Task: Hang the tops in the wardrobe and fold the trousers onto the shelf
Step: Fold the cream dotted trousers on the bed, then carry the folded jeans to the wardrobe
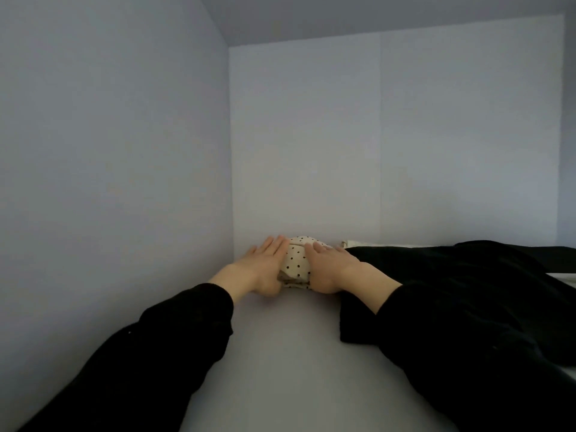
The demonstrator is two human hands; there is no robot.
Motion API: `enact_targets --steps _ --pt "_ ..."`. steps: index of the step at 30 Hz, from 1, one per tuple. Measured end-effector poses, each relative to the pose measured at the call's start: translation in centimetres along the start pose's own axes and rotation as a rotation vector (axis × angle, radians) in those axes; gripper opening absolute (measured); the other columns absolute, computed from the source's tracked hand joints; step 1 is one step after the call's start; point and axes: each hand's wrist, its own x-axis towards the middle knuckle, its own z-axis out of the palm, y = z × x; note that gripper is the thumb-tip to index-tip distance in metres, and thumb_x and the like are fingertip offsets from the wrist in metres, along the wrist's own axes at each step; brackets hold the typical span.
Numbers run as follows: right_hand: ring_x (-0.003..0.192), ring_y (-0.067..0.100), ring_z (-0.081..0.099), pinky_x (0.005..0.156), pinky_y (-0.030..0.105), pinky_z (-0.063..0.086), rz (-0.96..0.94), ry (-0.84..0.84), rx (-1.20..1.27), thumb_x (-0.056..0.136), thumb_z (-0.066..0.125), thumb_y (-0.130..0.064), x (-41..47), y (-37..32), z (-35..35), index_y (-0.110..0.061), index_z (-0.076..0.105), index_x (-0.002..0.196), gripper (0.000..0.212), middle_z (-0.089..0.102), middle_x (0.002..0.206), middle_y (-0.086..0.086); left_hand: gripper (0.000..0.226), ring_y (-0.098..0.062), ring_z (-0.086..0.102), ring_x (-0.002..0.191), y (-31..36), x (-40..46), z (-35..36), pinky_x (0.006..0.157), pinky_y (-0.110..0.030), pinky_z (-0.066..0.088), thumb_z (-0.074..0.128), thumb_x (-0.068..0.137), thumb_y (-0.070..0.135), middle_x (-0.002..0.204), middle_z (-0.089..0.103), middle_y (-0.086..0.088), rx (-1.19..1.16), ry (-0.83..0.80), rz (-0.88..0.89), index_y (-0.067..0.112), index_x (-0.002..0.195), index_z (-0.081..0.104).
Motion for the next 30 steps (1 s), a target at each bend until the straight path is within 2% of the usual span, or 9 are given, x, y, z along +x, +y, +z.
enact_targets --steps 3,6,10,13,20,23,25,28,30 --pt "0.135 0.026 0.032 0.113 0.040 0.023 -0.028 0.026 0.138 0.095 0.043 -0.020 -4.4 0.0 -1.4 -0.006 0.022 0.143 0.055 0.031 0.149 0.010 0.076 -0.019 -0.010 0.145 2.4 -5.3 -1.7 0.118 -0.038 0.003 0.044 0.095 0.018 0.157 -0.015 -0.006 0.061 0.003 -0.061 0.009 0.149 -0.008" --pt "0.142 0.025 0.020 0.118 0.045 0.011 -0.093 0.067 0.106 0.096 0.040 -0.012 -10.0 -0.3 -2.3 -0.010 0.013 0.149 0.060 0.021 0.155 0.008 0.070 -0.018 0.002 0.145 5.8 -11.2 -3.5 0.117 -0.033 0.012 0.045 0.096 0.020 0.158 -0.001 -0.006 -0.005 0.091 -0.099 0.009 0.150 0.003" --pt "0.136 0.027 0.032 0.112 0.040 0.026 -0.325 0.204 0.136 0.096 0.037 -0.011 -19.3 -2.1 -3.3 -0.011 0.020 0.148 0.054 0.033 0.150 0.009 0.060 -0.019 0.018 0.143 10.9 -20.5 -4.0 0.114 -0.027 0.017 0.045 0.096 0.020 0.157 0.015 -0.004 -0.212 0.296 -0.198 0.012 0.149 0.017" --pt "0.137 0.024 0.029 0.111 0.034 0.024 -0.472 0.273 0.217 0.098 0.037 -0.014 -25.2 -4.0 -2.6 -0.013 0.020 0.149 0.053 0.031 0.151 0.007 0.055 -0.018 0.025 0.140 13.9 -27.9 -2.3 0.110 -0.023 0.018 0.045 0.095 0.018 0.153 0.027 -0.004 -0.333 0.435 -0.314 0.012 0.146 0.027" --pt "0.131 0.020 0.040 0.105 0.027 0.027 -0.551 0.261 0.821 0.097 0.046 -0.019 -37.6 -10.6 4.5 -0.014 0.043 0.138 0.042 0.047 0.140 0.003 0.052 -0.023 0.037 0.132 20.3 -44.7 4.0 0.102 -0.029 0.030 0.044 0.096 0.017 0.147 0.036 -0.003 -0.472 0.390 -0.627 0.018 0.146 0.028" --pt "0.124 0.017 0.045 0.103 0.022 0.031 -0.605 0.107 0.958 0.096 0.049 -0.018 -45.0 -15.0 9.1 -0.014 0.051 0.132 0.036 0.056 0.130 0.001 0.047 -0.019 0.044 0.127 23.3 -54.0 7.3 0.099 -0.030 0.038 0.040 0.098 0.021 0.144 0.040 0.004 -0.512 0.311 -0.778 0.024 0.144 0.030" --pt "0.126 0.014 0.044 0.104 0.023 0.033 -0.719 -0.128 0.931 0.097 0.047 -0.020 -51.7 -20.2 12.2 -0.016 0.050 0.133 0.036 0.054 0.132 -0.002 0.047 -0.016 0.044 0.127 25.2 -63.2 10.1 0.101 -0.031 0.038 0.040 0.098 0.023 0.145 0.040 0.007 -0.546 0.226 -0.980 0.027 0.144 0.030" --pt "0.127 0.013 0.045 0.102 0.023 0.033 -0.776 -0.331 0.915 0.097 0.047 -0.023 -55.4 -22.6 15.4 -0.017 0.048 0.135 0.038 0.051 0.136 -0.003 0.048 -0.015 0.041 0.130 25.9 -68.7 12.5 0.106 -0.030 0.034 0.042 0.098 0.026 0.145 0.039 0.006 -0.540 0.147 -1.091 0.026 0.144 0.031" --pt "0.125 0.014 0.047 0.101 0.023 0.035 -0.845 -0.490 0.874 0.097 0.048 -0.022 -61.5 -27.1 17.5 -0.016 0.048 0.135 0.038 0.052 0.136 -0.002 0.048 -0.017 0.039 0.131 27.8 -77.1 13.8 0.107 -0.032 0.033 0.043 0.097 0.026 0.145 0.040 0.004 -0.585 0.061 -1.236 0.024 0.144 0.032"
